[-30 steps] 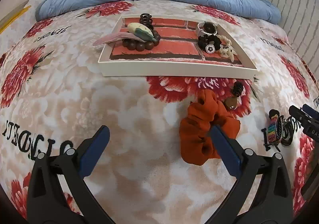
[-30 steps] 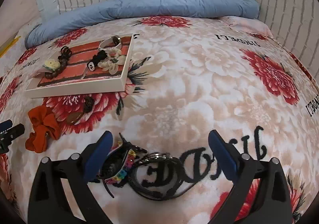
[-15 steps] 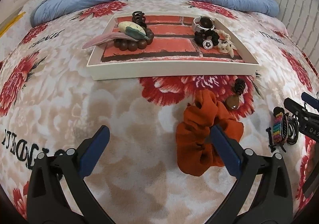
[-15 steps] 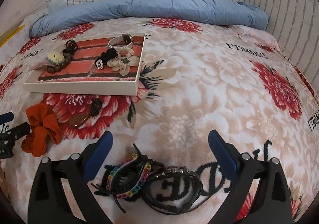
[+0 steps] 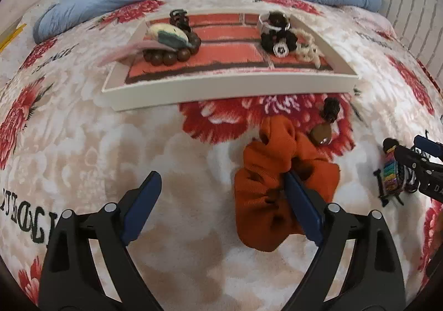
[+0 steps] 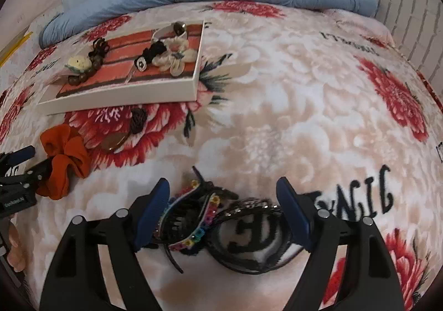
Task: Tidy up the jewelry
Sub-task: 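Close the right tool on the rainbow headband while the left tool closes on the orange scrunchie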
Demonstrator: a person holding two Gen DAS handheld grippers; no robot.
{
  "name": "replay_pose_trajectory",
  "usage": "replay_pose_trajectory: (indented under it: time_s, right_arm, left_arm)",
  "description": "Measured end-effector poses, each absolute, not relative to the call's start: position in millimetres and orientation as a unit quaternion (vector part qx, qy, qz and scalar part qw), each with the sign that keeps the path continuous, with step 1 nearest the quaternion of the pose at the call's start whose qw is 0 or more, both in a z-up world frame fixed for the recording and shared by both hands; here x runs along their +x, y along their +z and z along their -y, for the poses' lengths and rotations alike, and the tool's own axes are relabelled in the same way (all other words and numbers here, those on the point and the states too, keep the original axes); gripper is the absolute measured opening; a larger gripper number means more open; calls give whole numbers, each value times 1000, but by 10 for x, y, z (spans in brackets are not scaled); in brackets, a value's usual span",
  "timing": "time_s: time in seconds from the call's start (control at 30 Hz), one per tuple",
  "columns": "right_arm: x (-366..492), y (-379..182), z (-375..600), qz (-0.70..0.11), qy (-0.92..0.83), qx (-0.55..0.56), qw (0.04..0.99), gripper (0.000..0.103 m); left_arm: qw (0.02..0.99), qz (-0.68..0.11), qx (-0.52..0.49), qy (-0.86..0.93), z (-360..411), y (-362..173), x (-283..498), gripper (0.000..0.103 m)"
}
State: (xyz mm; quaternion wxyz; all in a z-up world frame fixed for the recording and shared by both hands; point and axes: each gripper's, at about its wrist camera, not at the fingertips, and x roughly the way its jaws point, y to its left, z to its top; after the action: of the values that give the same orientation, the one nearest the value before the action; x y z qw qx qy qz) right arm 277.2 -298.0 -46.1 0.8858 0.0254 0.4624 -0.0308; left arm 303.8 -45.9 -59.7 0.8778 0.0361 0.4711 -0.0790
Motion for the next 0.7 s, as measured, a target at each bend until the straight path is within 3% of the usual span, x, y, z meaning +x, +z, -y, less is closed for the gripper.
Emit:
replay_pose_trajectory:
  time_s: [0.2, 0.33, 0.43, 0.53, 0.6, 0.7]
  right_arm:
    - [2841, -541, 2924, -477, -29, 26, 878, 69]
    - [2865, -559, 2873, -479, -26, 23, 877, 57]
    - [2878, -566, 2845, -479, -23, 21, 877, 55]
    - [2880, -573, 2855, -477, -22, 24, 878, 53]
    - [2874, -560, 2872, -474, -20, 29, 880, 53]
    - [2865, -543, 2878, -467, -20, 32, 883, 52]
  left_arm:
    - [872, -481, 33, -88, 488, -673, 3074, 81]
    - [869, -484, 26, -93, 486, -684, 3104, 72]
    - [870, -484, 28, -93, 499, -692, 3121, 65]
    - [872, -480, 33, -93, 508, -684, 3105, 49]
    - [868, -483, 17, -109, 493, -672, 3105, 22]
    - [869, -482, 21, -110, 501, -673, 3106, 18]
